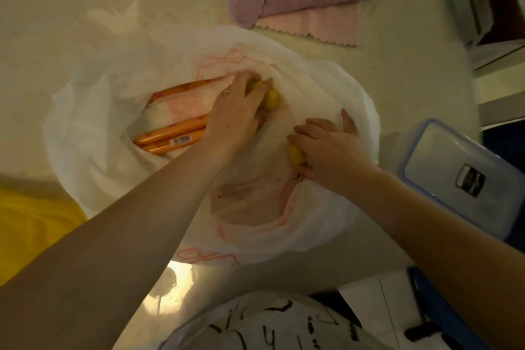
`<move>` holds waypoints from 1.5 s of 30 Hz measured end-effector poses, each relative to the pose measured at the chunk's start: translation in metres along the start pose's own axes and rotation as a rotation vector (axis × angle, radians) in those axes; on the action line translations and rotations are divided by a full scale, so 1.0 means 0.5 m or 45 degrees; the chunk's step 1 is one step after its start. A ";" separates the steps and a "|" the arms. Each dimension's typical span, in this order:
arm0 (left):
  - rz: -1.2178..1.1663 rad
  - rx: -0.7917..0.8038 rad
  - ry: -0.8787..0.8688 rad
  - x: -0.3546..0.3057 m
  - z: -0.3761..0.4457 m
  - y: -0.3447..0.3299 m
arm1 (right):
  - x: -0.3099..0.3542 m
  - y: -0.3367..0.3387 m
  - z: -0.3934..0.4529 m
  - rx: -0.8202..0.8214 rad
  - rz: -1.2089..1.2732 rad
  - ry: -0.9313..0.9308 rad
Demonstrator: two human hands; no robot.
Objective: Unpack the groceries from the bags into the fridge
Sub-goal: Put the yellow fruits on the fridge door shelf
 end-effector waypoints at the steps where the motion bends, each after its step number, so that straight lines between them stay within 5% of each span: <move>1: 0.000 -0.003 0.004 0.000 0.000 -0.002 | 0.000 0.001 0.000 0.009 -0.011 -0.001; 13: -0.088 -0.110 0.041 -0.002 -0.024 0.004 | 0.005 0.027 -0.005 -0.096 0.122 0.030; 21: -0.236 -0.327 0.092 -0.002 -0.113 0.088 | 0.042 0.093 -0.032 -0.527 0.572 0.130; 34: -0.196 -0.990 0.777 -0.059 -0.561 0.232 | 0.297 0.242 -0.135 -0.531 0.682 0.924; 45: 0.020 -1.292 1.367 -0.192 -1.047 0.169 | 0.686 0.129 -0.307 -0.294 0.408 1.580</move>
Point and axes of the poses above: each hand's wrist, its own z-axis towards the middle knuckle, its own y-axis out of the back of the hand, x = y × z, the point moved 3 cm from there along z, towards the middle knuckle, and after that the axes turned 12 degrees about x, right-handed, at the moved point
